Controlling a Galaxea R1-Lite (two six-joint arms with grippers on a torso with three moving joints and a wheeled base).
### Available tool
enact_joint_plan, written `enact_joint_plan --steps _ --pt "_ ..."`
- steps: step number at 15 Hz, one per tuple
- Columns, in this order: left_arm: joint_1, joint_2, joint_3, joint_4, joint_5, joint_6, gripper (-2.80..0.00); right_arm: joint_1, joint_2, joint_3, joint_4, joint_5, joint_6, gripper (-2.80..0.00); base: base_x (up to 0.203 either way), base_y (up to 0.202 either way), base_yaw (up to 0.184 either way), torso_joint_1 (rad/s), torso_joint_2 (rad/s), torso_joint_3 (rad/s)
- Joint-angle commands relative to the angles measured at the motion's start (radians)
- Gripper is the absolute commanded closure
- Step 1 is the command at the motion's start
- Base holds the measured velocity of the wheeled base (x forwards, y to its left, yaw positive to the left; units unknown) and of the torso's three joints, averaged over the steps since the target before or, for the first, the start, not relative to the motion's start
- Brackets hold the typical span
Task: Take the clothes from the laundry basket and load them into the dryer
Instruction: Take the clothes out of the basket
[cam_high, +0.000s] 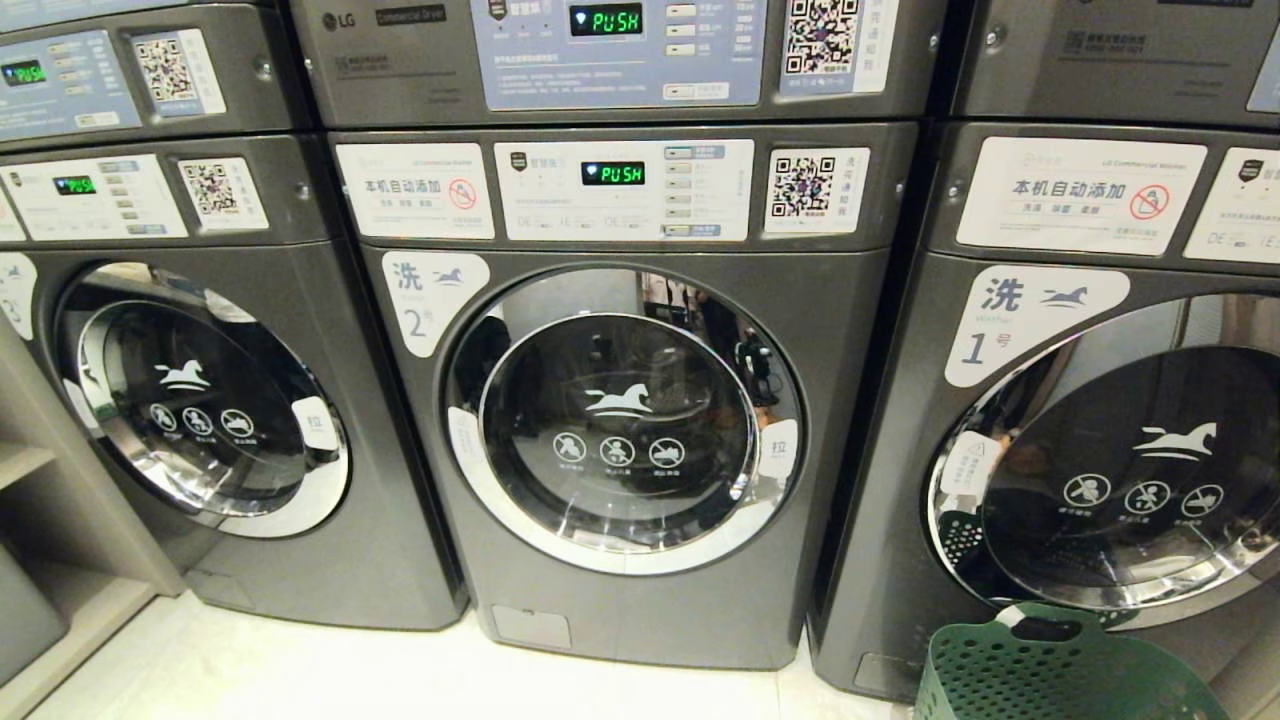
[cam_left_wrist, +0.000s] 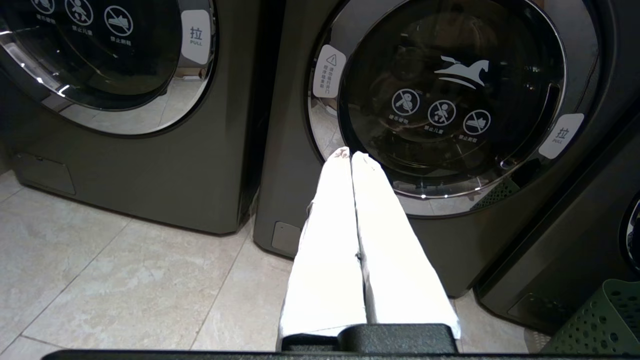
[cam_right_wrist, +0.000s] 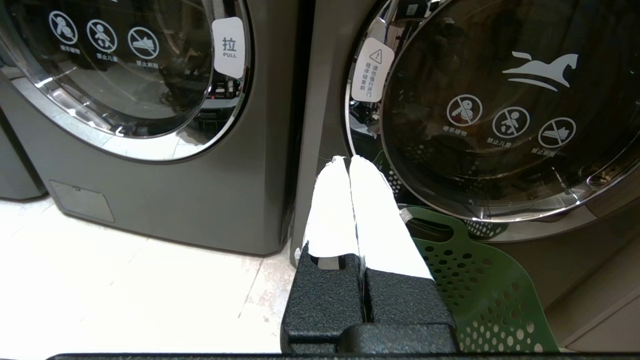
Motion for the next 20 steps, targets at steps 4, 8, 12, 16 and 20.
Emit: enact_joint_plan --steps 4,8,12,16,20 --pt "-0.001 0.000 0.029 0.000 0.001 0.000 0.00 0.000 0.000 0.006 -0.001 0.001 -0.006 0.00 0.000 0.000 0.000 0.000 0.00 0.000" --pt "0.000 0.000 0.031 0.000 0.001 0.000 0.00 0.000 0.000 0.006 -0.001 0.001 -0.004 0.00 0.000 0.006 -0.164 0.004 0.00 0.001" --pt "0.000 0.000 0.029 0.000 0.001 -0.002 0.00 0.000 0.000 0.006 -0.002 0.000 -0.003 0.00 -0.001 0.006 -0.121 0.002 0.00 0.004" --pt "-0.001 0.000 0.029 -0.003 0.001 -0.002 0.00 0.000 0.000 0.006 -0.001 0.000 -0.003 0.00 0.000 0.000 0.000 0.000 0.00 0.000" --pt "0.000 0.000 0.029 -0.002 0.002 -0.003 0.00 0.000 0.000 0.006 -0.001 -0.001 -0.001 0.00 0.000 0.000 0.000 0.000 0.00 0.000"
